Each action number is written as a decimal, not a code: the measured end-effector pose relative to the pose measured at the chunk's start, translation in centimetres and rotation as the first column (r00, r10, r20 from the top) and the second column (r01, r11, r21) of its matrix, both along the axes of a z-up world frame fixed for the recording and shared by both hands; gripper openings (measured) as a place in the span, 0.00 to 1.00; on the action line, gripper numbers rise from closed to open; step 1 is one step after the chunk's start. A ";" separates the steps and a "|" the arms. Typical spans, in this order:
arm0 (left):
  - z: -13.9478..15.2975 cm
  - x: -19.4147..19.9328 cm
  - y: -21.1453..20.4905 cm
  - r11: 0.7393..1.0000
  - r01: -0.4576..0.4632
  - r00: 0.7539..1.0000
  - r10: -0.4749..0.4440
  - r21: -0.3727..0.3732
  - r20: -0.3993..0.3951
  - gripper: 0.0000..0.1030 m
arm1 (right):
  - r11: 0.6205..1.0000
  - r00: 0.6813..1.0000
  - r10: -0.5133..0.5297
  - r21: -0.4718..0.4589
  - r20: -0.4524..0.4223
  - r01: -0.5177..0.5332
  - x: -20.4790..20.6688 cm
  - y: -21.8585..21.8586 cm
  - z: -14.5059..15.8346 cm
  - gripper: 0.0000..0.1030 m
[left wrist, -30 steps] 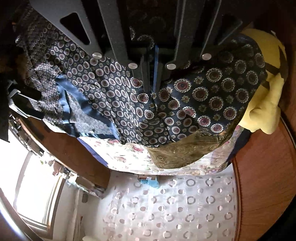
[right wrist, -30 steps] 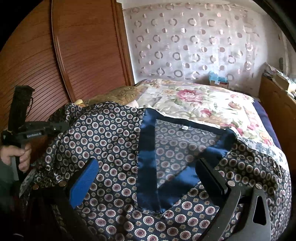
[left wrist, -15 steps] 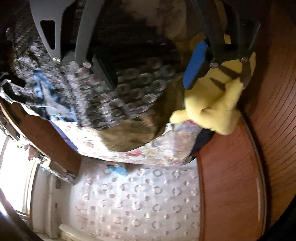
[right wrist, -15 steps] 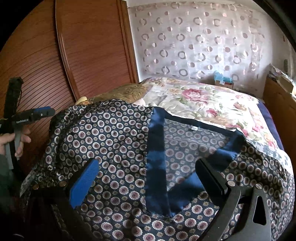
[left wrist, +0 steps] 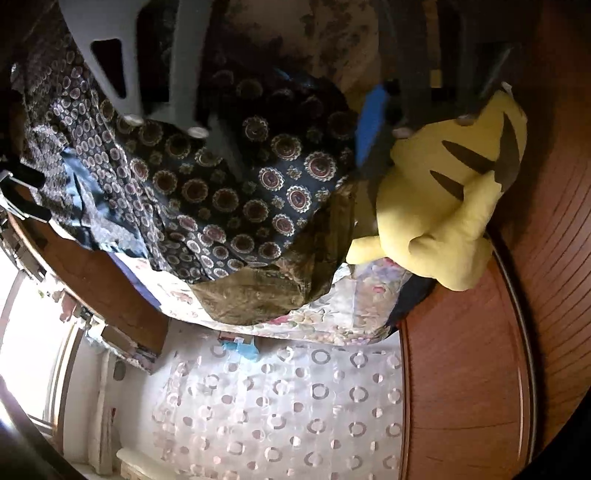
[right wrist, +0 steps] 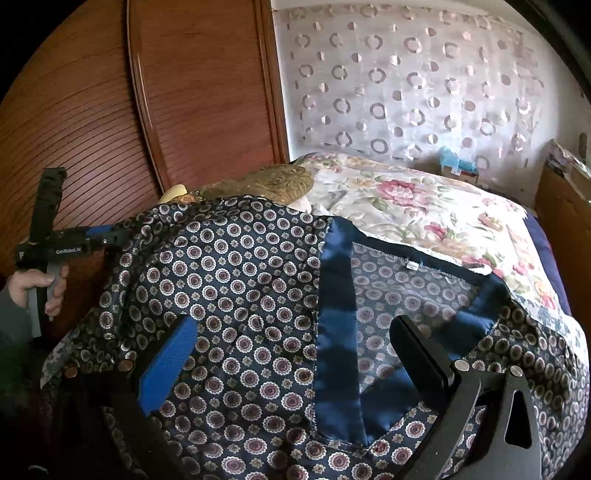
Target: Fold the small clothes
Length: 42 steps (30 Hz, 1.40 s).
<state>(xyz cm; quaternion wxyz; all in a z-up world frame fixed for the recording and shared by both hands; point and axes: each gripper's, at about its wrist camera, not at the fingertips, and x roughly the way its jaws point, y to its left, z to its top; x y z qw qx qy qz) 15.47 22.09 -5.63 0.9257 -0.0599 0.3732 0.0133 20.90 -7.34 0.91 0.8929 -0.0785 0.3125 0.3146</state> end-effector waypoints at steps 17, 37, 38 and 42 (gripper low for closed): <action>1.1 -3.6 -1.6 0.999 -0.035 0.999 0.035 -0.001 0.001 0.02 | 1.000 1.000 0.003 0.014 -0.004 -0.003 0.0 -0.2 -0.2 1.00; 9.3 4.6 -12.8 0.951 0.309 0.941 -0.310 0.029 0.132 0.02 | 0.996 0.997 -0.073 0.045 0.019 0.072 -0.1 -2.9 1.0 1.00; 9.2 4.8 -13.0 0.949 0.316 0.940 -0.316 0.021 0.131 0.02 | 0.996 0.997 -0.077 0.046 0.017 0.076 -0.1 -3.1 0.9 1.00; 9.0 5.2 -13.7 0.945 0.327 0.937 -0.325 0.008 0.131 0.02 | 0.995 0.996 -0.084 0.047 0.012 0.083 0.0 -3.5 0.6 1.00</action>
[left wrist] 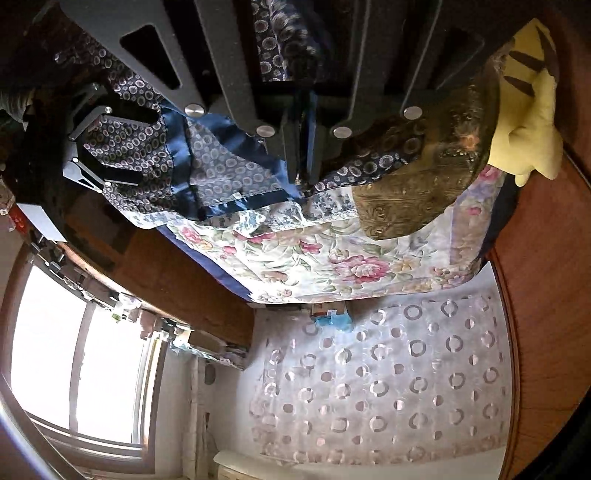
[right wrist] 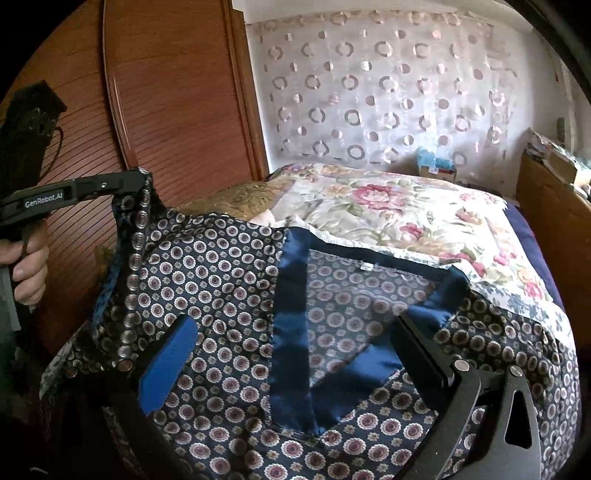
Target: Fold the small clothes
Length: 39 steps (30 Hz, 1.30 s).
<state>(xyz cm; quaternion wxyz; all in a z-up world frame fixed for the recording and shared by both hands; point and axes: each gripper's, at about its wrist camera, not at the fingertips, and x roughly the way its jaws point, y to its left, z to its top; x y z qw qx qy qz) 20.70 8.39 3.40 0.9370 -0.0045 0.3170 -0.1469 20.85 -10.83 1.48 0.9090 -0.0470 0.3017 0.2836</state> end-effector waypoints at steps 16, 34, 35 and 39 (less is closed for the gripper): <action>-1.6 -2.1 1.3 0.997 -0.075 0.997 0.075 0.023 0.016 0.68 | 1.000 1.000 0.012 0.006 -0.018 -0.012 0.6 0.4 -0.1 1.00; -5.7 -3.5 -2.1 0.987 -0.152 0.988 0.151 0.049 0.025 0.71 | 0.998 0.998 -0.062 -0.019 -0.031 0.062 -0.7 -3.5 -0.7 1.00; -6.0 -3.5 -2.5 0.987 -0.151 0.988 0.150 0.048 0.024 0.71 | 0.997 0.997 -0.074 -0.019 -0.033 0.073 -0.8 -4.1 -0.8 1.00; -6.7 -3.6 -4.0 0.990 -0.134 0.991 0.133 0.046 0.010 0.71 | 0.992 0.992 -0.124 -0.025 -0.033 0.123 -1.5 -6.2 -0.6 1.00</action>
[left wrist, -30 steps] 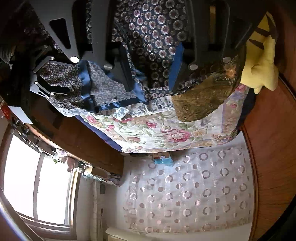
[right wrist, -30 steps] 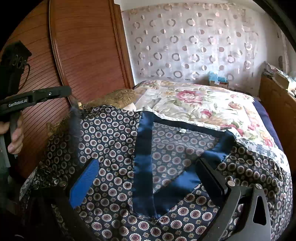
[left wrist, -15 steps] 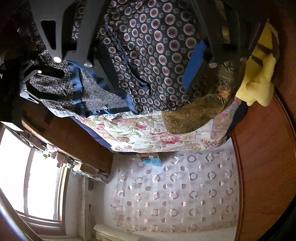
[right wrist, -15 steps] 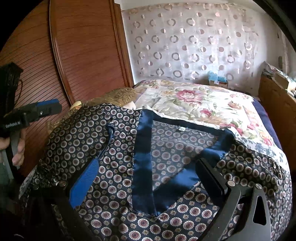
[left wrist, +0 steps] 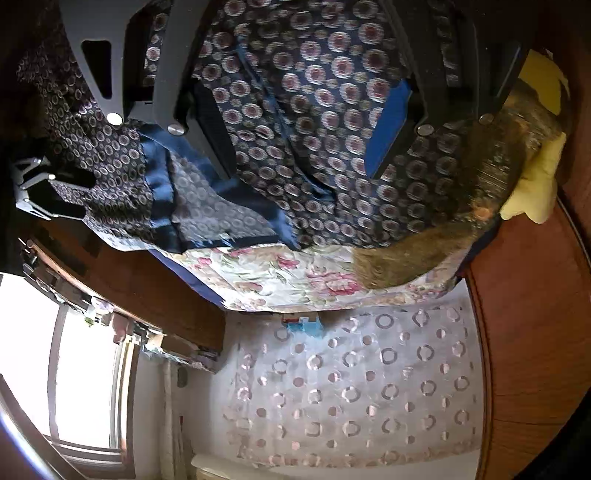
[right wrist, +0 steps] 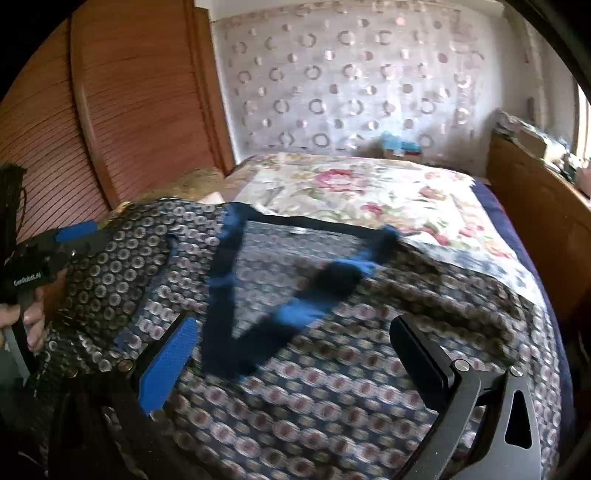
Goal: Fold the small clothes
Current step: 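Move the right gripper to the opposite side edge of the shirt, then grasp the shirt side edge with the right gripper and lift it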
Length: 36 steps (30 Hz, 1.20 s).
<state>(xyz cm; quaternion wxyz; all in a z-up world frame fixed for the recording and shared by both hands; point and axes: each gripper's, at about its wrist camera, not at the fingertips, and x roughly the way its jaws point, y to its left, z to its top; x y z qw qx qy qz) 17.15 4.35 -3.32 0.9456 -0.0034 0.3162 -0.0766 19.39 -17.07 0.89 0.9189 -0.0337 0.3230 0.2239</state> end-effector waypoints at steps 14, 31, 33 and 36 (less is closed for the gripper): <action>-1.6 -0.3 -6.3 0.991 0.132 0.990 -0.133 -0.033 -0.044 0.70 | 0.967 0.967 -0.253 -0.037 -0.027 0.251 -4.8 -11.2 0.1 0.92; -3.1 -0.9 -11.5 0.973 0.233 0.967 -0.232 -0.006 -0.103 0.70 | 0.910 0.893 -0.414 -0.067 -0.174 0.409 -8.4 -19.7 -0.6 0.57; -3.4 -0.9 -11.9 0.971 0.237 0.965 -0.236 0.003 -0.112 0.71 | 0.909 0.889 -0.417 -0.064 -0.190 0.413 -8.3 -19.8 -0.5 0.56; -3.6 -0.8 -12.2 0.969 0.246 0.962 -0.243 0.009 -0.125 0.71 | 0.908 0.884 -0.418 -0.055 -0.207 0.416 -8.6 -20.3 -0.3 0.56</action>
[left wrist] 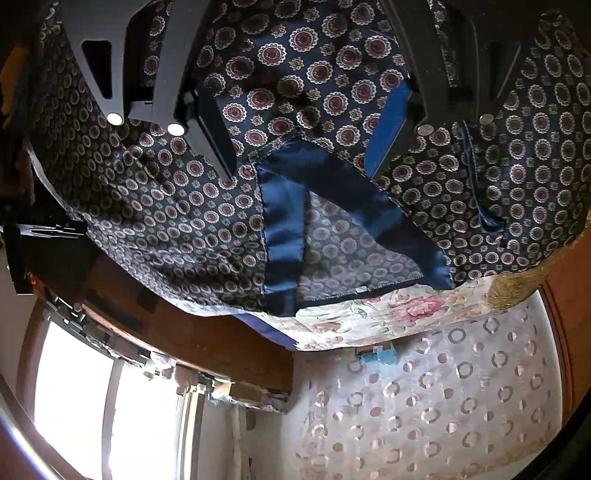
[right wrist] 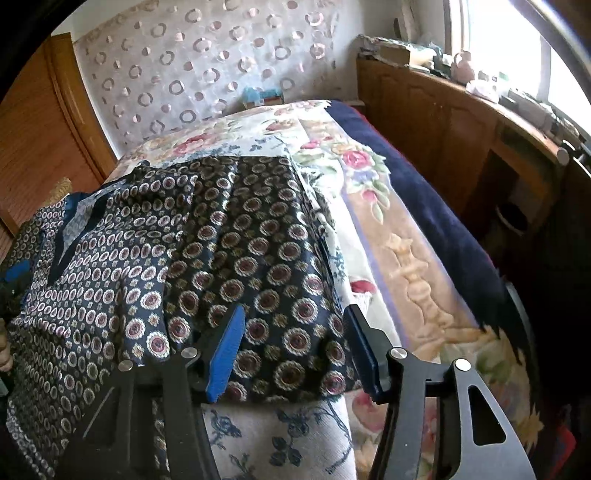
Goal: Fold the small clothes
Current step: 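Grasp the shirt side edge with the right gripper and lift it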
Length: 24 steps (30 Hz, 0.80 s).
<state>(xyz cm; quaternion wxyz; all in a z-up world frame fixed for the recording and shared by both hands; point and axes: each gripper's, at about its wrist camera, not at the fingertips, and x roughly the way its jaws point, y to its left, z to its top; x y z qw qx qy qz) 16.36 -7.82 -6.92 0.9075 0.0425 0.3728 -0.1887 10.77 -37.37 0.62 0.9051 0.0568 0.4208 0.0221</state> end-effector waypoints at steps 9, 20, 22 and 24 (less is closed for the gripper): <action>-1.0 0.4 -0.7 0.999 0.013 0.999 -0.011 0.033 -0.040 0.70 | 0.996 0.998 -0.028 0.078 -0.050 0.032 -0.2 -1.9 0.2 0.55; -2.1 0.9 -1.2 0.998 0.020 0.996 -0.015 0.058 -0.087 0.71 | 0.999 0.999 0.001 0.038 -0.039 0.000 -0.3 -1.5 0.1 0.24; -2.5 1.2 -1.3 0.998 0.022 0.994 -0.015 0.064 -0.111 0.71 | 0.999 1.000 0.000 -0.035 -0.030 -0.001 -0.4 -0.6 0.2 0.17; -2.6 1.2 -1.4 0.997 0.021 0.993 -0.013 0.072 -0.113 0.71 | 0.996 1.000 0.002 -0.088 -0.017 -0.003 -0.6 -0.1 0.4 0.05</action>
